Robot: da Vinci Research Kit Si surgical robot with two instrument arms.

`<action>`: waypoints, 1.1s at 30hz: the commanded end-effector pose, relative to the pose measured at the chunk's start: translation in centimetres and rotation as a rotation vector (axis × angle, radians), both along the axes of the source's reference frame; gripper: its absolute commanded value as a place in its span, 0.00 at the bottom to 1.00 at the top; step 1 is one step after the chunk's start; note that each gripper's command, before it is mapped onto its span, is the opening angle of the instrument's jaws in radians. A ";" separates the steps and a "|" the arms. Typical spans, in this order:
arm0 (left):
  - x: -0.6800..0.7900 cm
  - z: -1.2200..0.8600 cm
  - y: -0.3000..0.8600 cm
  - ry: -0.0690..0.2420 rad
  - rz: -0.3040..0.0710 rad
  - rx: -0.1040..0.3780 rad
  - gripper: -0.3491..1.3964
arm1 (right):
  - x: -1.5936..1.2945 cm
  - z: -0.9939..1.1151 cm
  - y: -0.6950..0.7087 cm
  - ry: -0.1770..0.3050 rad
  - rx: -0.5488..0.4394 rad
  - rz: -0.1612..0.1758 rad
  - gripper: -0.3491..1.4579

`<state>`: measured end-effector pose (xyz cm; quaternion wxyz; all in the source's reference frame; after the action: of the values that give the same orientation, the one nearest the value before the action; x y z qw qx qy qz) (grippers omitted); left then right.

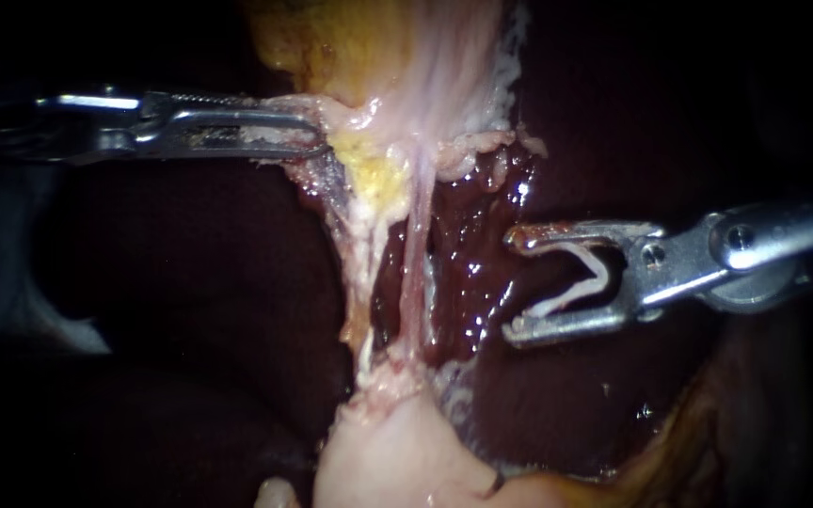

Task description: Clipping first clip left tube

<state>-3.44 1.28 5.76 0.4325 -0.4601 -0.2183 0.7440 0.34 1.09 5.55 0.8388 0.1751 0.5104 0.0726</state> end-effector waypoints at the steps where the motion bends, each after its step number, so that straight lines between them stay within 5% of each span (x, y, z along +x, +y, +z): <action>1: 0.01 0.00 0.00 0.001 0.001 0.000 0.00 | 0.00 0.00 0.00 0.000 0.001 0.001 0.47; 6: 0.09 -0.11 0.03 -0.005 0.006 0.006 0.00 | 0.00 0.00 0.00 0.000 0.001 0.001 0.47; 20: 0.56 -0.97 0.22 -0.016 -0.023 0.016 0.00 | 0.02 0.00 0.00 0.001 0.002 -0.001 0.47; 33: 0.65 -1.00 0.16 0.005 -0.049 0.003 0.00 | 0.30 -0.08 -0.12 0.014 0.018 -0.022 0.47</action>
<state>-2.79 1.44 4.75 0.4514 -0.4631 -0.2074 0.7340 0.70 0.95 5.47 0.8330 0.1927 0.5146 0.0642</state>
